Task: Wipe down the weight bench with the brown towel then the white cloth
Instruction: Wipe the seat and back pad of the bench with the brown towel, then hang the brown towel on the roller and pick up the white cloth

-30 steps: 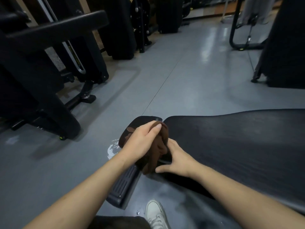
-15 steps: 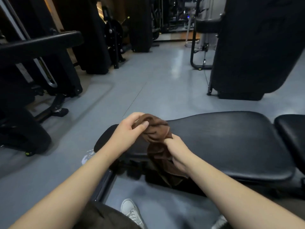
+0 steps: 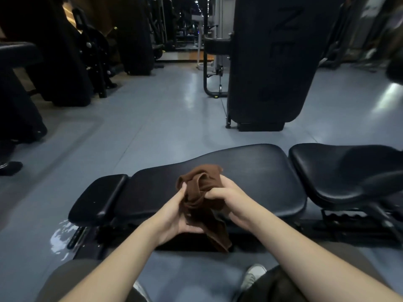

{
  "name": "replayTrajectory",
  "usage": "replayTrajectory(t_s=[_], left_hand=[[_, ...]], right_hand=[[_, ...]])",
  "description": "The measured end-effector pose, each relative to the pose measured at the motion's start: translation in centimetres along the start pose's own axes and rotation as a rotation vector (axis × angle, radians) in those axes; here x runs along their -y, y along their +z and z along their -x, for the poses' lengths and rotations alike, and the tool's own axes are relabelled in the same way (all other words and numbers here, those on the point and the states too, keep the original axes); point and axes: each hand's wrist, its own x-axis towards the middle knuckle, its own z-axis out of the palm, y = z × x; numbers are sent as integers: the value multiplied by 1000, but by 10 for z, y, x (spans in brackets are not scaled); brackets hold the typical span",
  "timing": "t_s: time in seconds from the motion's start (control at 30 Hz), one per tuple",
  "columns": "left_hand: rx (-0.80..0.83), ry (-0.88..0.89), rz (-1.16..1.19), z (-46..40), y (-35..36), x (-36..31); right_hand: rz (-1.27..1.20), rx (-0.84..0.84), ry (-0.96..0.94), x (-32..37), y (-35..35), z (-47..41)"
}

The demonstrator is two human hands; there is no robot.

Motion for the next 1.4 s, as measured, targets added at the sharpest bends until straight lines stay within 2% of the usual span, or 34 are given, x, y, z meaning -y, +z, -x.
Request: replayTrajectory(t_s=[0.17, 0.33, 0.43, 0.57, 0.73, 0.93, 1.17, 1.4], left_hand=[[-101, 117, 36, -25, 28, -6], [-84, 223, 33, -43, 49, -8], [-60, 302, -45, -52, 58, -8], [10, 339, -122, -56, 82, -5], [144, 339, -289, -62, 119, -4], [210, 452, -538, -61, 159, -17], [370, 566, -933, -59, 214, -53], [379, 746, -1105, -60, 301, -83]], right_hand=[[60, -68, -54, 5, -23, 4], [185, -116, -53, 2, -47, 10], [224, -170, -17, 3, -61, 22], [291, -325, -3, 12, -78, 43], [355, -469, -43, 34, -107, 77], [464, -476, -49, 69, -136, 114], [562, -655, -120, 104, -168, 147], [834, -826, -264, 146, -229, 179]])
